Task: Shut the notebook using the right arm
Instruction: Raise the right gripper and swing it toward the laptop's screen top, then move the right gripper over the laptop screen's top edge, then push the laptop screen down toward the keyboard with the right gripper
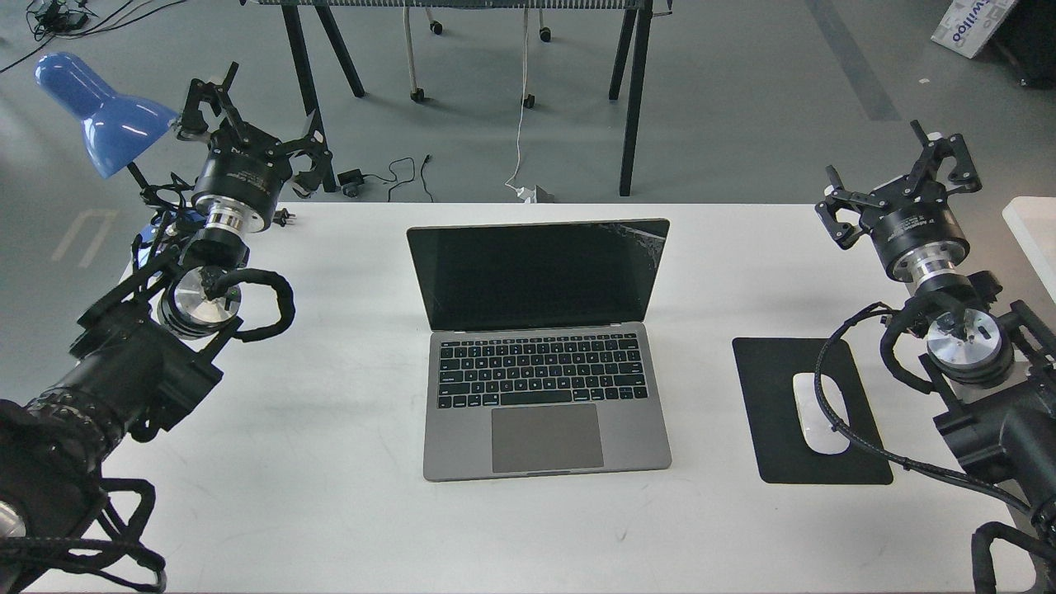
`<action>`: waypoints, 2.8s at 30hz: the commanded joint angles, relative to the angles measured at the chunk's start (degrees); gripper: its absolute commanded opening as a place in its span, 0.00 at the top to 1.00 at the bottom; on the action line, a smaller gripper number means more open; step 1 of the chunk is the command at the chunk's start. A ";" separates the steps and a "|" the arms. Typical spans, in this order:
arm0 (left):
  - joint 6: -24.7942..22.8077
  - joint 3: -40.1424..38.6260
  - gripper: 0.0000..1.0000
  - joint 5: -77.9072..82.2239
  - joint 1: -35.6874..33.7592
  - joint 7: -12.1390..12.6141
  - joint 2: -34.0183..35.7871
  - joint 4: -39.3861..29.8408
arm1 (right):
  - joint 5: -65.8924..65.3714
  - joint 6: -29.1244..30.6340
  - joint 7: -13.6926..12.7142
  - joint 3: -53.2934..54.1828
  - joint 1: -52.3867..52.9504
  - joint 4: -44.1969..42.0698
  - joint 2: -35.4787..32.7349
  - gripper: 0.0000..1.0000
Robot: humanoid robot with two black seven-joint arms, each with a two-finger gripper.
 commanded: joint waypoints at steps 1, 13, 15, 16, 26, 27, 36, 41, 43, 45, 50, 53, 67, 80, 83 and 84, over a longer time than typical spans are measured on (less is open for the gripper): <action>0.00 -0.01 0.00 -0.09 -0.04 0.01 0.01 0.09 | 0.04 0.08 -0.08 -0.44 0.08 0.07 0.04 0.00; 0.00 -0.01 0.00 -0.09 -0.04 -0.08 0.01 0.00 | -0.23 -1.06 -0.69 -8.07 8.59 -1.86 2.22 0.00; 0.00 -0.01 0.00 -0.09 -0.04 0.01 0.01 0.00 | -0.23 -1.76 -0.69 -11.41 12.36 -4.49 4.51 0.00; 0.00 -0.01 0.00 -0.09 -0.04 0.01 0.01 0.00 | -0.23 -2.12 -0.69 -13.43 14.47 -5.98 6.00 0.00; 0.00 -0.01 0.00 0.00 0.05 0.01 0.09 0.00 | -0.32 -3.44 -0.69 -25.83 24.24 -15.83 16.56 0.00; 0.00 0.07 0.00 0.00 -0.04 0.01 0.09 0.00 | -0.32 -3.52 -0.69 -26.62 24.42 -16.36 16.56 0.00; 0.00 -0.01 0.00 0.00 -0.04 0.01 0.01 0.00 | -0.23 -3.35 -0.69 -29.97 23.54 -16.28 16.56 0.00; 0.00 -0.01 0.00 0.00 0.05 0.01 0.09 0.00 | -0.05 -2.74 -0.69 -32.07 23.46 -15.41 16.56 0.00; 0.00 -0.01 0.00 0.00 0.05 0.01 0.01 0.00 | -0.05 -2.73 -0.78 -32.87 22.41 -13.04 16.56 0.00; 0.00 -0.01 0.00 0.00 0.05 0.01 0.01 0.00 | -0.14 -2.65 -0.96 -33.05 20.82 -9.45 16.56 0.00; 0.00 -0.01 0.00 0.00 0.05 0.01 0.01 0.00 | -0.14 -3.09 -2.27 -34.62 18.36 -1.18 12.61 0.00; 0.00 -0.01 0.00 0.00 0.05 0.01 0.01 0.00 | -0.14 -3.17 -2.28 -34.98 17.22 1.29 11.90 0.00; 0.00 -0.01 0.00 0.00 0.05 0.01 0.01 -0.09 | -0.49 -4.23 -3.59 -38.40 9.83 17.54 2.51 0.00; 0.00 -0.01 0.00 0.00 0.05 0.01 0.09 -0.09 | -0.84 -4.67 -3.59 -42.97 1.84 25.55 -0.23 0.00; 0.00 -0.01 0.00 0.00 0.05 0.01 0.09 -0.09 | -0.84 -4.67 -3.59 -44.03 0.70 25.73 -0.23 0.00; 0.00 -0.01 0.00 0.00 0.05 0.01 0.09 -0.09 | -0.93 -4.67 -3.59 -44.47 0.17 25.64 -0.23 0.00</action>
